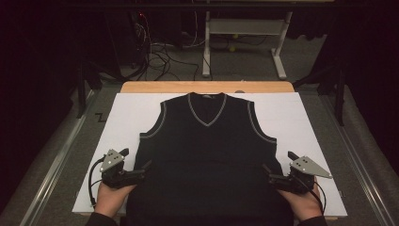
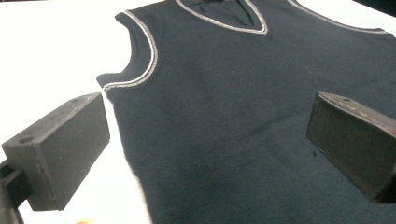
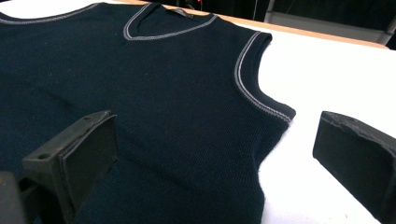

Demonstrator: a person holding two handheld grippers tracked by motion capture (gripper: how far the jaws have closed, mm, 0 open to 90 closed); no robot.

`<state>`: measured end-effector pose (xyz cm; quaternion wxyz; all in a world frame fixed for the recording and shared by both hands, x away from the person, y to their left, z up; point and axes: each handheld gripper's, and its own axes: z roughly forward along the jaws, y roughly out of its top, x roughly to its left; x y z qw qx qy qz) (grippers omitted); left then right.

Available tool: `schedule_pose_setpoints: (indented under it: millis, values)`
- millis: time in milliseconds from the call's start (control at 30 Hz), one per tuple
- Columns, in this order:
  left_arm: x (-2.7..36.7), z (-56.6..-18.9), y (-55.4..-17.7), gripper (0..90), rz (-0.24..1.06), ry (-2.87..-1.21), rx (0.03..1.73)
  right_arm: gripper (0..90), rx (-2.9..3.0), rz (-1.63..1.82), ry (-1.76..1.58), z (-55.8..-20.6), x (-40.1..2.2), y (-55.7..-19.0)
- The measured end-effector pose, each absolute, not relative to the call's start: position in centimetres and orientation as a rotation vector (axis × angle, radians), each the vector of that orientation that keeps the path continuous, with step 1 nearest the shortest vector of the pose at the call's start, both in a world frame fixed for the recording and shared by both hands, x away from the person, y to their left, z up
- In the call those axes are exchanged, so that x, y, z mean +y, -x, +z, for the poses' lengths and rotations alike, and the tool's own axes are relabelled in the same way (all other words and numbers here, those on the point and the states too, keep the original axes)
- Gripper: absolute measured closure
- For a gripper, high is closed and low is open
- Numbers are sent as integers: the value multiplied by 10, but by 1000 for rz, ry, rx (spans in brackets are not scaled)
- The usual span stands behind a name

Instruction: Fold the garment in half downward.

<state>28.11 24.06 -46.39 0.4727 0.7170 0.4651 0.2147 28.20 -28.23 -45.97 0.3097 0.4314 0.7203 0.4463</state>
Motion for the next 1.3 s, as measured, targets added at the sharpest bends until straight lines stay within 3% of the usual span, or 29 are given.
schedule_pose_setpoints:
  millis: [500,800,1133,1200,1300]
  values:
    - [250,-467,-287,58,493,-1775,1245,61,1973,1112,-1207,-466,-285,-287]
    - [252,-474,-294,139,433,-1839,1349,130,2006,1048,-1279,-470,-292,-295]
    - [253,-482,-300,249,372,-1913,1408,287,2078,1014,-1378,-473,-295,-302]
    - [254,-483,-302,323,376,-1914,1411,338,2088,1018,-1389,-474,-296,-304]
    - [256,-484,-307,362,368,-1898,1423,401,2093,1027,-1421,-474,-296,-307]
